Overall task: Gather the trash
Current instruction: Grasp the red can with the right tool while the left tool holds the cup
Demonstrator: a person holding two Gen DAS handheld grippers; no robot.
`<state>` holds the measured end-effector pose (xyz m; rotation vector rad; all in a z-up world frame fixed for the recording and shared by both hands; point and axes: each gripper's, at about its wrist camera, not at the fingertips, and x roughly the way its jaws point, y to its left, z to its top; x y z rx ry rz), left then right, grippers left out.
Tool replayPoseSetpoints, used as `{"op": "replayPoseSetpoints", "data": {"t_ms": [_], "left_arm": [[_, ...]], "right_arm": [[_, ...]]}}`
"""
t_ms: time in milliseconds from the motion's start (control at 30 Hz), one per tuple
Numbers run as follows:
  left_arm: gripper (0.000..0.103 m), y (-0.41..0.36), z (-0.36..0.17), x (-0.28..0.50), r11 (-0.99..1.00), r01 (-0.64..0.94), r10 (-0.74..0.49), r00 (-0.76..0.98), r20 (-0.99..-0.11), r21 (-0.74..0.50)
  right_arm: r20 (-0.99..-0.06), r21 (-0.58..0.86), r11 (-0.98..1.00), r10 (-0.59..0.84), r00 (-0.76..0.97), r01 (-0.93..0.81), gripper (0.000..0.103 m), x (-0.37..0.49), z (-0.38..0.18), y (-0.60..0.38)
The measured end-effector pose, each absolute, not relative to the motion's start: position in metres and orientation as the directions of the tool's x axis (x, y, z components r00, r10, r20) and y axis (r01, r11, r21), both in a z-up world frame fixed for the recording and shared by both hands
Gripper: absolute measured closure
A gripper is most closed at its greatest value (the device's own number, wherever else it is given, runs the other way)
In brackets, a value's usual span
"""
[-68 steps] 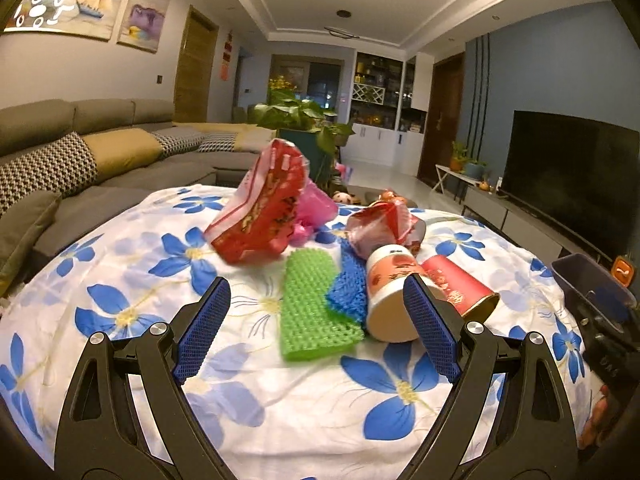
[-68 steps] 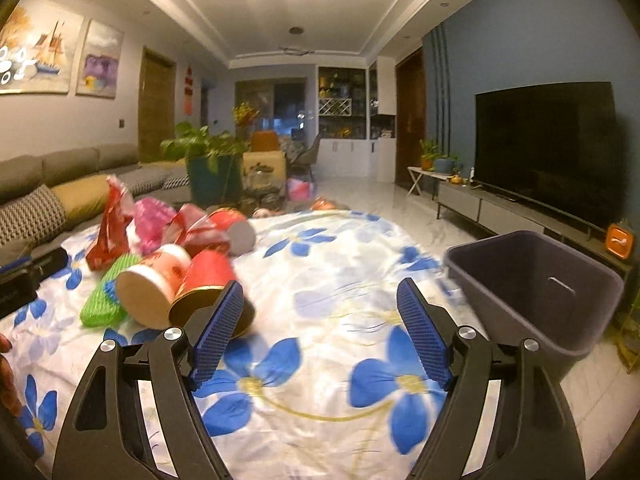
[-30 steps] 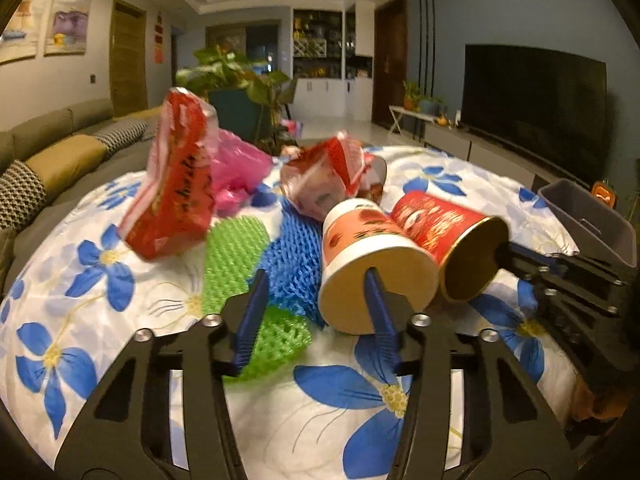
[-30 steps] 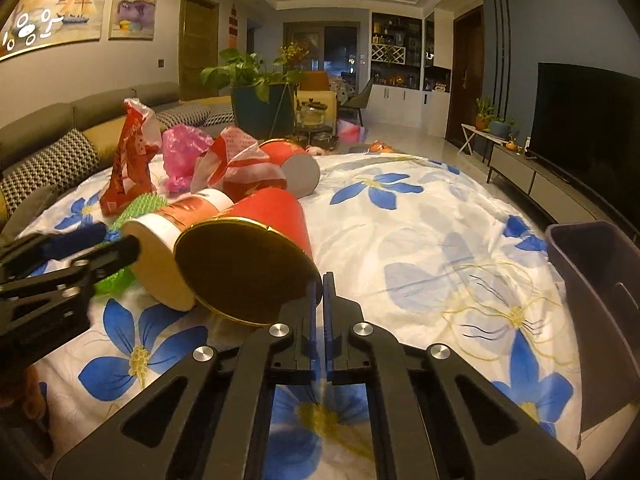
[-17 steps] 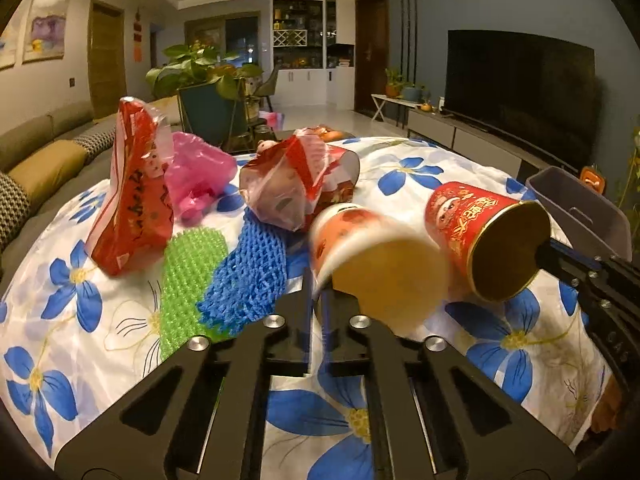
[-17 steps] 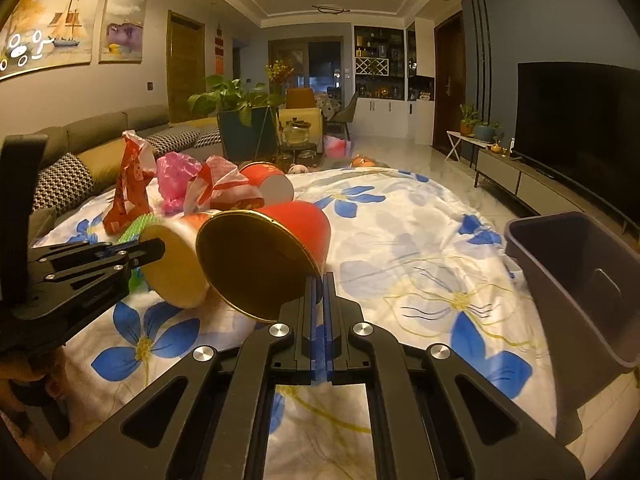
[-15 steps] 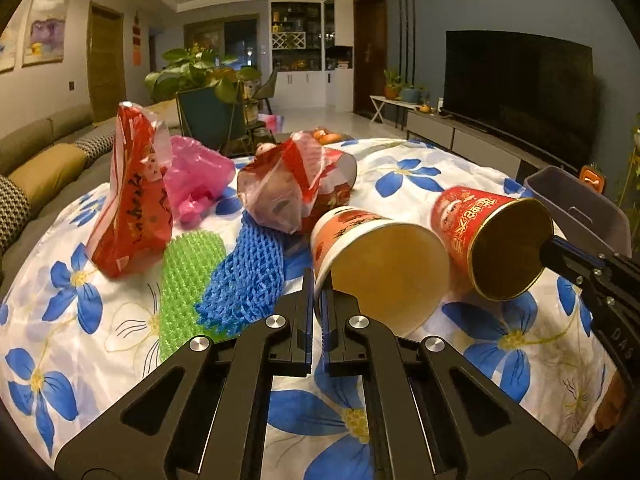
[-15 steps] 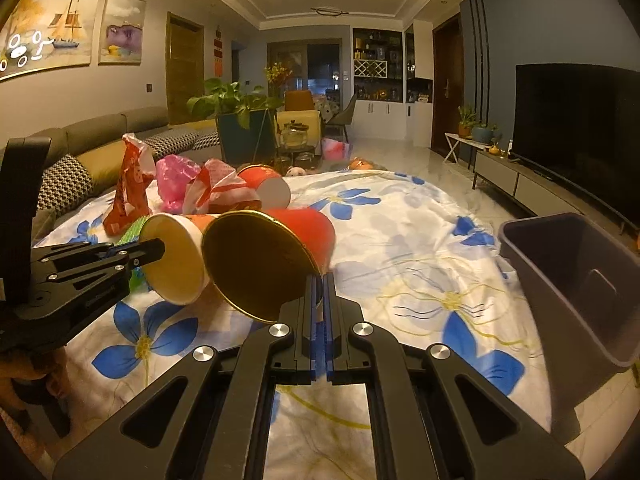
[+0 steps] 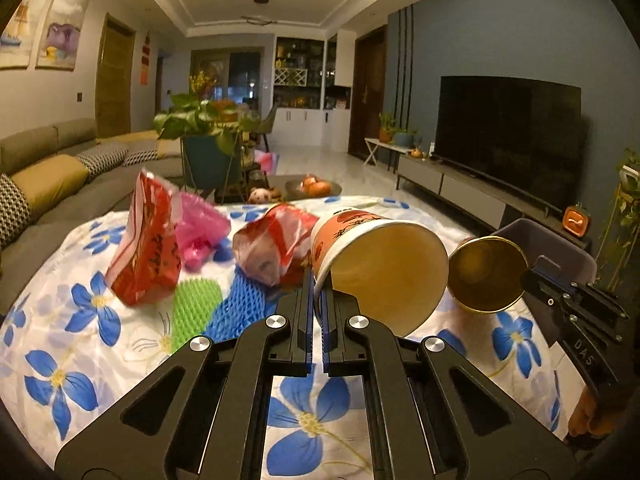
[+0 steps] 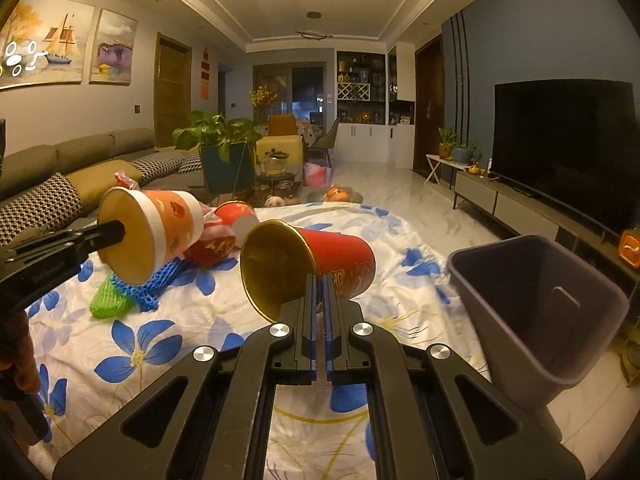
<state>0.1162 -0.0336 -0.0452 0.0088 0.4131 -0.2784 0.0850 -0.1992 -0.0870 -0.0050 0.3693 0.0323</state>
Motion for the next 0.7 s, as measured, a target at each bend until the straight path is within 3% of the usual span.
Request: {"op": "replayPoseSetpoints", "data": {"t_ms": [700], "left_arm": [[0.101, -0.057, -0.029, 0.107, 0.953, 0.302, -0.292, 0.881, -0.373, -0.032]], "right_arm": [[-0.312, -0.015, 1.0, -0.019, 0.95, 0.015, 0.099, 0.066, -0.067, -0.216]]}}
